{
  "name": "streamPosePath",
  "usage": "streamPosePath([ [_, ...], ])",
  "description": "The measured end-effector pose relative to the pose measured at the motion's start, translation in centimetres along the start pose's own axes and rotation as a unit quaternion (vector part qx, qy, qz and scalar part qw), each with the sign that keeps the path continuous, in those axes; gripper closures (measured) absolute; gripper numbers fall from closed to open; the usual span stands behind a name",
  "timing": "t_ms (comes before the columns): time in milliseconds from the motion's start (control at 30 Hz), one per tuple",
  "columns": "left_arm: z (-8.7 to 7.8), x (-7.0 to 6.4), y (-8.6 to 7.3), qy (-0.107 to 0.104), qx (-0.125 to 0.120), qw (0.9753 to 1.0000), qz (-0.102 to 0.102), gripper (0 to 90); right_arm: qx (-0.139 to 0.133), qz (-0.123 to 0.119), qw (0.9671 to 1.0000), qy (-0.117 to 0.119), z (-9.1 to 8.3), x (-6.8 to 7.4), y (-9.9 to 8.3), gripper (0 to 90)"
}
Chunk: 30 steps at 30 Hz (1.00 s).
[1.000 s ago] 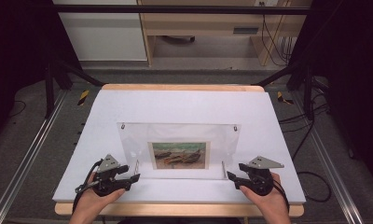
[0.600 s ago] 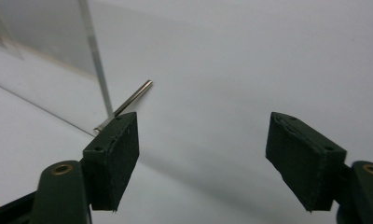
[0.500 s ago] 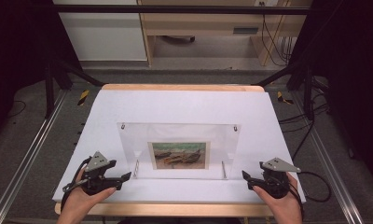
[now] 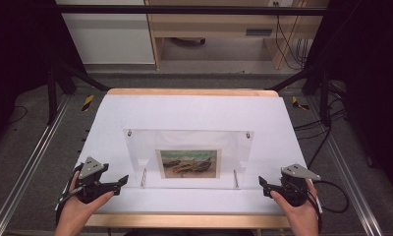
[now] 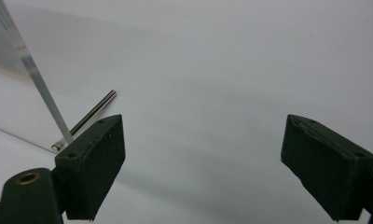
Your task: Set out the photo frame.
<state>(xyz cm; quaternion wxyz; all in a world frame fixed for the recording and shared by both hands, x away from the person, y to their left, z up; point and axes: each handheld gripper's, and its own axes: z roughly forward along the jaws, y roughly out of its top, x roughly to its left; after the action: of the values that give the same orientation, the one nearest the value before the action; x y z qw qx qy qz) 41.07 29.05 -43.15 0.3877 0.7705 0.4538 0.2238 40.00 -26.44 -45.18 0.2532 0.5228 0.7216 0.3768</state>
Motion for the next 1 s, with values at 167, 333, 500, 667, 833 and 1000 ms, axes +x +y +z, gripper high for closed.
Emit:
streamPosePath([
  [167,0.3,0.4,0.4,0.006,0.000,1.0000,-0.002,14.8,-0.001,0.020,0.9998,0.006,0.6,-0.5,0.5,12.8],
  [333,1.6,1.3,1.1,0.012,-0.008,0.9998,-0.014,14.6,-0.008,0.031,0.9995,0.007,1.5,-1.0,1.9,12.7],
  [500,2.1,2.0,1.5,0.018,-0.013,0.9995,-0.022,14.6,-0.006,0.033,0.9994,0.002,2.2,-1.4,2.5,12.8],
  [667,3.2,3.3,2.1,0.021,-0.012,0.9988,-0.043,14.5,0.000,0.056,0.9984,-0.005,3.4,-2.3,3.1,13.3],
  [833,3.9,3.7,2.4,0.020,-0.005,0.9986,-0.050,14.4,0.003,0.062,0.9981,-0.010,4.0,-2.8,3.4,14.4],
  [1000,5.1,3.8,2.7,0.022,0.003,0.9987,-0.046,12.9,0.013,0.066,0.9976,-0.018,5.1,-3.5,4.0,14.3],
])
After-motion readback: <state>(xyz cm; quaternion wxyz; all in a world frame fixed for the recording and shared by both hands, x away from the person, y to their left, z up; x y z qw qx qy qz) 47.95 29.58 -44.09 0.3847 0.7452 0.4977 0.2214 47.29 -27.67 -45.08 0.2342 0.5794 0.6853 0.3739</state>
